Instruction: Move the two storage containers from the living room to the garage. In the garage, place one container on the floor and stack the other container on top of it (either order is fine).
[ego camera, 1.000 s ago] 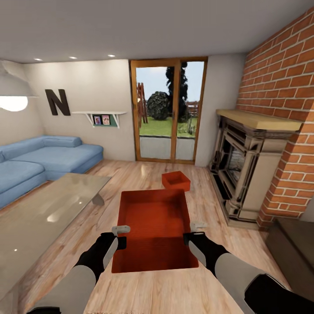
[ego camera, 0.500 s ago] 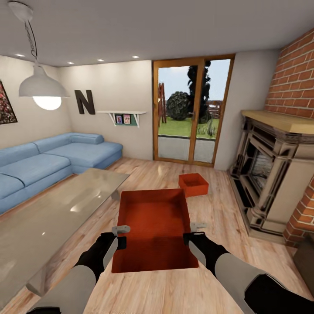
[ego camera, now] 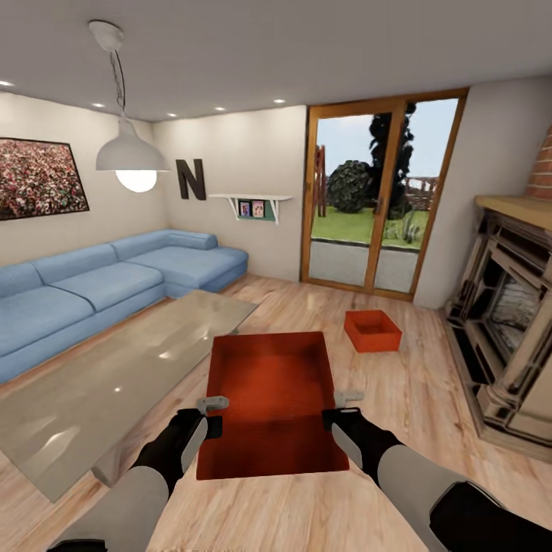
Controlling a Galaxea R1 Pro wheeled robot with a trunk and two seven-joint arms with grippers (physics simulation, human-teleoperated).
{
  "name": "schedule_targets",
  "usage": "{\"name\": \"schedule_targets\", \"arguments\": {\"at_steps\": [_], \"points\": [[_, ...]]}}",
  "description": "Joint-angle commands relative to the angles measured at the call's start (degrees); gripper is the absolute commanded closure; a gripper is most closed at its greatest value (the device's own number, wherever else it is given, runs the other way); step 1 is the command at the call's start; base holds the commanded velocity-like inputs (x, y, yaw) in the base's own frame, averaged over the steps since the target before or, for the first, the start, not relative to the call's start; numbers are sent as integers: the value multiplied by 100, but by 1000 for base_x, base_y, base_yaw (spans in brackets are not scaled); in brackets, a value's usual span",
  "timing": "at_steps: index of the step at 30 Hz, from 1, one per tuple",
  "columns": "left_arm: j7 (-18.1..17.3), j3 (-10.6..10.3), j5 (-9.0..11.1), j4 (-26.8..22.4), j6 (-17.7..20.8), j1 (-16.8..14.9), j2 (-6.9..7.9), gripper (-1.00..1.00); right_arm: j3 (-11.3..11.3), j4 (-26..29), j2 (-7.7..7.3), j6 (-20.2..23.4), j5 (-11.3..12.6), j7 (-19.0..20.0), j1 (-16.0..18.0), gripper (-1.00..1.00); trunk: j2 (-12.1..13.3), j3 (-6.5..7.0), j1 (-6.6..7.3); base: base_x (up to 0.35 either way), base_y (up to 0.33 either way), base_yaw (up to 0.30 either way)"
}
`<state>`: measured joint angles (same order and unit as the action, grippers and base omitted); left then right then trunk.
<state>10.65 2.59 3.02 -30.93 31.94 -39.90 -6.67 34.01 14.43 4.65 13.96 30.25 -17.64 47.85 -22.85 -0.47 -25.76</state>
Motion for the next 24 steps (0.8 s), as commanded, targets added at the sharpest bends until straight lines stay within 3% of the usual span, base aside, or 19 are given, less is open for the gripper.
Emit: {"name": "schedule_targets", "arguments": {"at_steps": [1,24], "points": [[50,5,-39,-1,32,-1,-10,100,138,114,1,19,122,-27,1,100,-7,-5,-2,0,0,296],[51,5,-39,-1,32,-1,-10,100,135,113,1,19,122,-24,0,100,-7,-5,-2,0,0,296]]}}
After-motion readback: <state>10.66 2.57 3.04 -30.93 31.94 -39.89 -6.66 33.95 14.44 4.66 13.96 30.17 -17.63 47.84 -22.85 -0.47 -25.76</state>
